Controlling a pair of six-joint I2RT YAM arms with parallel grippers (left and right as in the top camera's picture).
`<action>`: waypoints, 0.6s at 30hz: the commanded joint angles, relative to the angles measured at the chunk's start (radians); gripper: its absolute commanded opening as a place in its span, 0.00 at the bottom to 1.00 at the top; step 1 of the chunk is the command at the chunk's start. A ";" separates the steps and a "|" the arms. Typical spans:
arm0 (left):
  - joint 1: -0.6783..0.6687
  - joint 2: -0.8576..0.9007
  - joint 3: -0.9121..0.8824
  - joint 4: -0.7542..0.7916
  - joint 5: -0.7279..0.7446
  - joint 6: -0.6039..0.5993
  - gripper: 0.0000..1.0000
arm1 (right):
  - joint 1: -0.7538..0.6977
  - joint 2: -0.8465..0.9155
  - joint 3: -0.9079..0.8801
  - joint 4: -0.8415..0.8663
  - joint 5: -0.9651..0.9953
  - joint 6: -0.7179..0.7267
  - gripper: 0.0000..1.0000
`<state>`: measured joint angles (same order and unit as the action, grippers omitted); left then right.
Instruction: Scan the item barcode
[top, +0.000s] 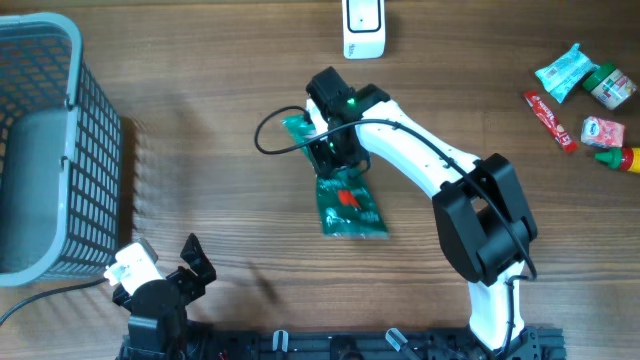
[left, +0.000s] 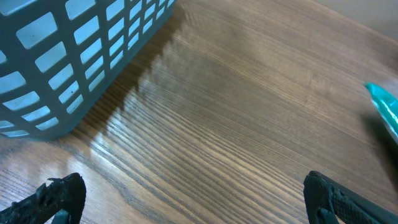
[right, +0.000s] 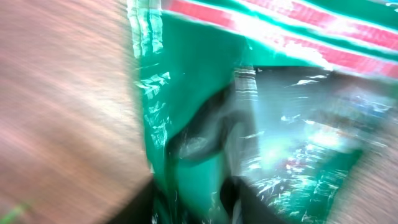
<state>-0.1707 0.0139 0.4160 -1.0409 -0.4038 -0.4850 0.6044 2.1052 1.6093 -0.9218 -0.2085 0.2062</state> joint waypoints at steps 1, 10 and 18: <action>0.005 -0.007 -0.005 0.002 -0.013 -0.010 1.00 | 0.004 -0.014 0.009 -0.006 0.091 0.060 0.86; 0.005 -0.007 -0.005 0.002 -0.013 -0.010 1.00 | 0.030 -0.033 0.003 -0.010 0.173 0.146 1.00; 0.005 -0.007 -0.005 0.002 -0.013 -0.010 1.00 | 0.119 -0.002 -0.064 0.063 0.422 0.347 1.00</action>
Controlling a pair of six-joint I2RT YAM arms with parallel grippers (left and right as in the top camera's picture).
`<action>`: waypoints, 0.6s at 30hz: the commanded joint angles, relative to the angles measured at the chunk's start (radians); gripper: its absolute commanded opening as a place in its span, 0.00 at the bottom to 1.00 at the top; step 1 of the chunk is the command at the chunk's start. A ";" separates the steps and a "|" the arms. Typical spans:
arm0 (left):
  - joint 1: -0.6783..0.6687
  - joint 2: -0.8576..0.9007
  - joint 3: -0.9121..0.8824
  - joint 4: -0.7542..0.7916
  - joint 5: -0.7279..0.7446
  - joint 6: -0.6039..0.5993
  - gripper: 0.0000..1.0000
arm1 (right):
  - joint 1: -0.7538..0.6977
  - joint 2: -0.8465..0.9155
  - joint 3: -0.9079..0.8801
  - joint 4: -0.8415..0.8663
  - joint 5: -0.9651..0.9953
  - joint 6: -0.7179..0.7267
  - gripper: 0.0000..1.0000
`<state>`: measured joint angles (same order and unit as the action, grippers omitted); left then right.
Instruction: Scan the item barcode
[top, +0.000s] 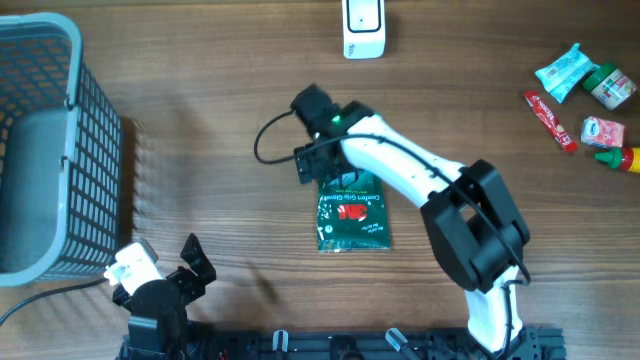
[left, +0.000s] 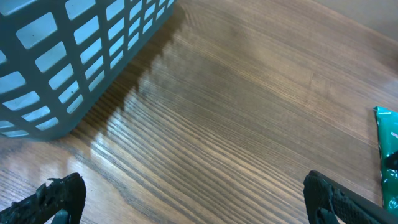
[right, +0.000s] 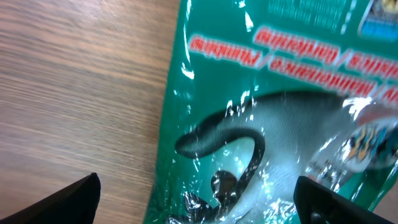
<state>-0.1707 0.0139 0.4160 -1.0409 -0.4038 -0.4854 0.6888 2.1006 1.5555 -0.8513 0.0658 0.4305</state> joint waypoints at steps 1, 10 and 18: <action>0.005 -0.007 -0.005 0.002 -0.013 -0.010 1.00 | 0.036 0.007 -0.010 -0.021 0.156 0.148 1.00; 0.005 -0.007 -0.005 0.002 -0.013 -0.010 1.00 | 0.023 0.149 -0.010 -0.167 0.124 0.201 0.99; 0.005 -0.007 -0.005 0.002 -0.013 -0.010 1.00 | 0.018 0.196 -0.003 -0.233 0.109 0.121 0.75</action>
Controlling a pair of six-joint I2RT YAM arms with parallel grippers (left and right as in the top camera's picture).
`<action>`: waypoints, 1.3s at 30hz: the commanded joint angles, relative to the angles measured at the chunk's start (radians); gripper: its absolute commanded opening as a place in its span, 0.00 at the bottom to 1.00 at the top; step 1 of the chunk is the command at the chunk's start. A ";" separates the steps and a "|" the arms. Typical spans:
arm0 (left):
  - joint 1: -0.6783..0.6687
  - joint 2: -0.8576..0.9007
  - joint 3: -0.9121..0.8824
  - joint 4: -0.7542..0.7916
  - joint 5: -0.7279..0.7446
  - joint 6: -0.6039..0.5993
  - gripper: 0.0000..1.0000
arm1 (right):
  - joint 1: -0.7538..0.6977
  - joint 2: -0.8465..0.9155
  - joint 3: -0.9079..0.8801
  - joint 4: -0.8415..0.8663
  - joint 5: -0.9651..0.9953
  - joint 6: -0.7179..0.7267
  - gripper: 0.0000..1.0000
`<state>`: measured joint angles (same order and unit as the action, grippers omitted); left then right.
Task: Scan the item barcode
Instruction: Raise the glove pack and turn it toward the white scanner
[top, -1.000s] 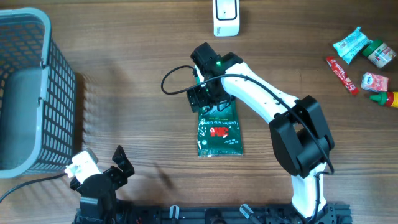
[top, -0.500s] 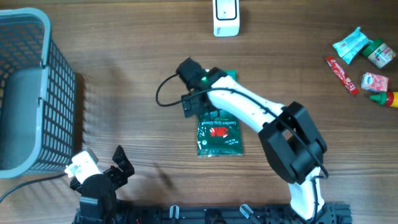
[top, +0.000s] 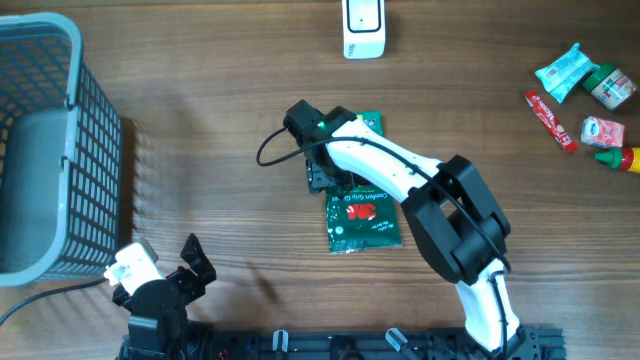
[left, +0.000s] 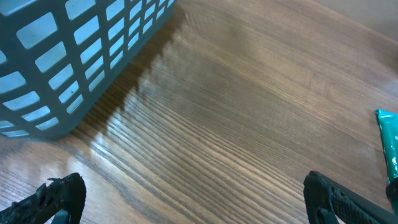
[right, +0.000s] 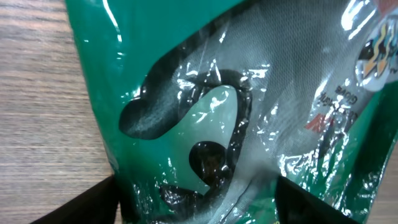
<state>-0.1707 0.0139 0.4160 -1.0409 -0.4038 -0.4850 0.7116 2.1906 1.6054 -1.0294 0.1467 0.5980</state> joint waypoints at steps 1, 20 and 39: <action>0.005 -0.007 -0.005 0.002 -0.013 -0.010 1.00 | -0.005 0.108 -0.054 -0.064 0.010 -0.083 0.73; 0.005 -0.007 -0.005 0.002 -0.013 -0.010 1.00 | -0.197 -0.053 0.106 -0.254 -1.034 -0.897 0.05; 0.005 -0.007 -0.005 0.002 -0.013 -0.010 1.00 | -0.272 -0.081 0.101 -0.542 -1.616 -1.750 0.05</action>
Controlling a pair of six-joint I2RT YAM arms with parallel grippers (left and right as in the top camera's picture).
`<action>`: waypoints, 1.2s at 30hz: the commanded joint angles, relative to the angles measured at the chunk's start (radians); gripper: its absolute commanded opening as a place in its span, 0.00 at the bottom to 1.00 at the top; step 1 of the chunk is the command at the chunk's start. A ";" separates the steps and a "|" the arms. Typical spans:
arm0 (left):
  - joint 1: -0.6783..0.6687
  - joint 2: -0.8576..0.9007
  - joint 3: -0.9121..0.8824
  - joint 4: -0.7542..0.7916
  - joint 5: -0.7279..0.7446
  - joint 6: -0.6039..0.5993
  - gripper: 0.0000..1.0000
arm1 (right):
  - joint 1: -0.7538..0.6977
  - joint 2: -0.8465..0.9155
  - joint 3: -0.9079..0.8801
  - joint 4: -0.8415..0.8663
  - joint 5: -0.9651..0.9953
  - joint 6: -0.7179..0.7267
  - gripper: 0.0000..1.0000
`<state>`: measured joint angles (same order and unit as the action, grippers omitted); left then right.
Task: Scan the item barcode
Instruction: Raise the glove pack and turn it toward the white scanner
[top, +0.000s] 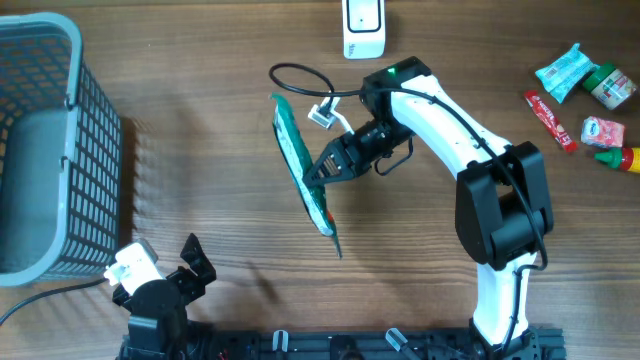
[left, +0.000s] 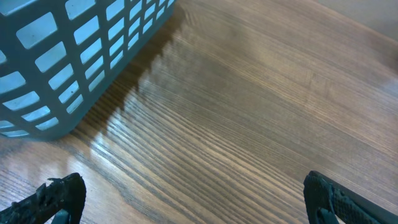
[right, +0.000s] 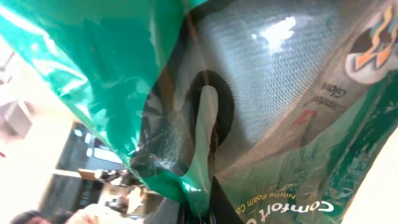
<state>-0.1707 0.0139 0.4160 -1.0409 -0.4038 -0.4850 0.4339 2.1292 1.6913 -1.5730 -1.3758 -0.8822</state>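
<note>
The green glove packet hangs off the table, seen almost edge-on in the overhead view, left of the table's middle. My right gripper is shut on its edge from the right. In the right wrist view the packet fills the frame, and the right gripper pinches its plastic at the bottom. The white barcode scanner stands at the far edge, up and to the right of the packet. My left gripper rests open at the near left; its fingertips frame bare wood.
A grey-blue mesh basket fills the far left, and its corner shows in the left wrist view. Several small grocery items lie at the far right. A black cable loops near the packet's top.
The packet lay flat on the table with my right gripper down around its upper left part. Now the gripper is shut on it and holds it up on edge. The left arm is unchanged.
The packet first lay skewed under my right gripper. Then it lay flat, face up, with the gripper open over its upper end. After that the gripper stood lower around its upper left part. Now the packet is held off the table, below and left of the scanner.
</note>
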 joint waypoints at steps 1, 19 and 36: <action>0.005 -0.007 -0.005 0.002 -0.013 -0.010 1.00 | 0.007 -0.020 0.016 0.002 -0.101 -0.357 0.04; 0.005 -0.007 -0.005 0.002 -0.013 -0.010 1.00 | 0.117 -0.028 0.039 0.103 -0.248 -0.895 0.04; 0.005 -0.007 -0.005 0.002 -0.013 -0.010 1.00 | 0.119 -0.041 0.134 0.156 -0.248 -0.924 0.04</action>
<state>-0.1707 0.0139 0.4160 -1.0409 -0.4038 -0.4850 0.5549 2.1201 1.8076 -1.4265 -1.5589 -1.7821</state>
